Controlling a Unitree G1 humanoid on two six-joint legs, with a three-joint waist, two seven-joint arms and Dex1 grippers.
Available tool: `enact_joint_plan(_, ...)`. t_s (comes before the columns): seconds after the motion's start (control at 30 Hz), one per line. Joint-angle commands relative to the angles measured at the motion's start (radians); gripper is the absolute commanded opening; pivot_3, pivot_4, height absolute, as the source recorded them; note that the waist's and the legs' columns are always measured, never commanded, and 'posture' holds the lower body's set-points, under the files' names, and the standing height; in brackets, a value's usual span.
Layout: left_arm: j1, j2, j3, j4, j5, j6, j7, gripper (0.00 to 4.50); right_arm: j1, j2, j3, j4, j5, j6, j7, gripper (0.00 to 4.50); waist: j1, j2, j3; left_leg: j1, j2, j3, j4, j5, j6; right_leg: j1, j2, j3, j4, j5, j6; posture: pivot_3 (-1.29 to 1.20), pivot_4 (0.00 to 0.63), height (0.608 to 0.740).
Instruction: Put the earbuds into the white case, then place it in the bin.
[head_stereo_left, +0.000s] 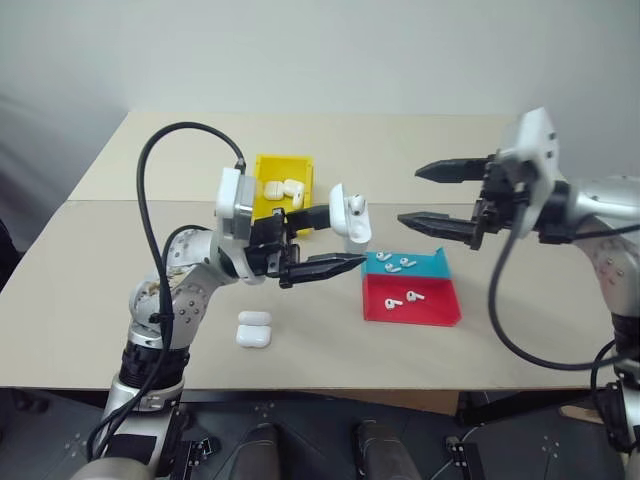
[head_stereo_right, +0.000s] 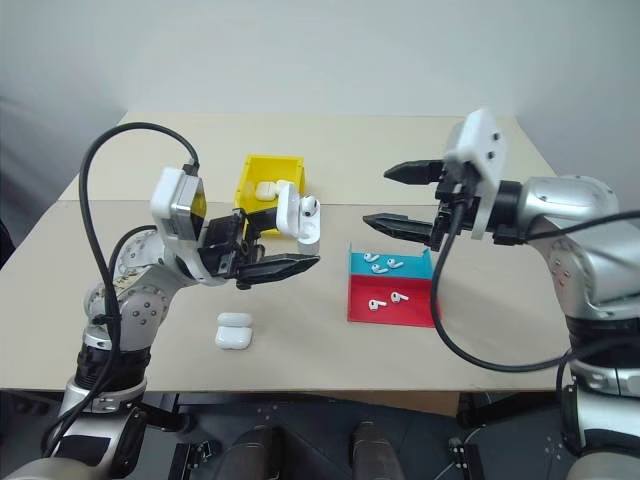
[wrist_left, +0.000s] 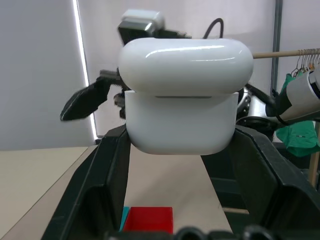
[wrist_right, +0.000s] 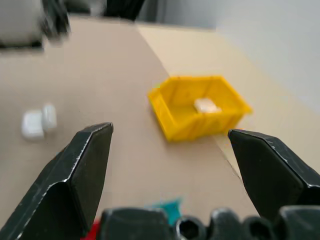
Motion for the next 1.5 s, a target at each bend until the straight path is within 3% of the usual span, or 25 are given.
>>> enact_joint_plan(0.03,0.008,-0.002,0.018,-0.038,-0.020,-0.022,0.003,2.72,-0.101,-0.009,0.160,0.180,-0.243,-0.213,0.124,3.93,-0.002,0.000,0.000,0.000,0.000,0.000,0.000,0.000,0.000,0.000,0.000,0.000,0.000,0.000,0.000,0.00,0.150,0.740)
enact_joint_plan(0.2,0.013,-0.006,0.022,-0.038,-0.012,-0.032,0.006,2.72,-0.243,0.101,0.316,0.508,-0.451,-0.464,0.217,2.38,-0.006,0.000,0.000,-0.001,0.000,0.000,-0.001,0.000,0.000,-0.001,0.000,0.000,0.000,0.002,0.004,0.00,0.150,0.740)
enact_joint_plan(0.47,0.059,-0.002,0.033,-0.083,-0.007,-0.038,0.037,2.72,-0.388,0.226,0.432,0.933,-0.705,-0.841,0.163,2.38,-0.013,0.000,0.000,-0.002,0.000,0.000,-0.001,0.000,0.000,-0.001,0.000,0.000,-0.001,0.008,-0.001,0.00,0.150,0.740)
enact_joint_plan(0.63,0.071,0.000,0.034,-0.102,-0.011,-0.040,0.055,2.72,-0.446,0.275,0.463,1.108,-0.811,-0.965,0.090,2.38,-0.019,0.001,0.000,-0.001,0.000,0.000,-0.001,0.000,0.000,-0.001,0.000,0.000,0.000,0.008,-0.002,0.00,0.150,0.740)
enact_joint_plan(1.3,0.102,0.038,0.050,-0.154,-0.023,-0.036,0.095,2.72,-0.472,0.375,0.437,1.271,-0.907,-1.026,0.028,2.38,-0.023,0.001,0.001,0.002,0.000,0.000,-0.001,0.000,0.000,0.001,0.000,0.000,0.002,0.008,-0.002,0.00,0.150,0.740)
enact_joint_plan(1.4,0.102,0.042,0.052,-0.154,-0.025,-0.037,0.097,2.72,-0.468,0.380,0.432,1.274,-0.908,-1.027,0.047,1.81,-0.023,0.001,0.001,0.002,0.000,0.000,-0.001,0.000,0.000,0.001,0.000,0.000,0.002,0.008,-0.002,0.00,0.150,0.740)
enact_joint_plan(1.5,0.102,0.045,0.054,-0.152,-0.026,-0.039,0.097,2.72,-0.466,0.383,0.421,1.275,-0.901,-1.027,0.068,0.80,-0.023,0.001,0.000,0.002,0.000,0.000,-0.001,0.000,0.000,0.001,0.000,0.000,0.002,0.008,-0.002,0.00,0.150,0.740)
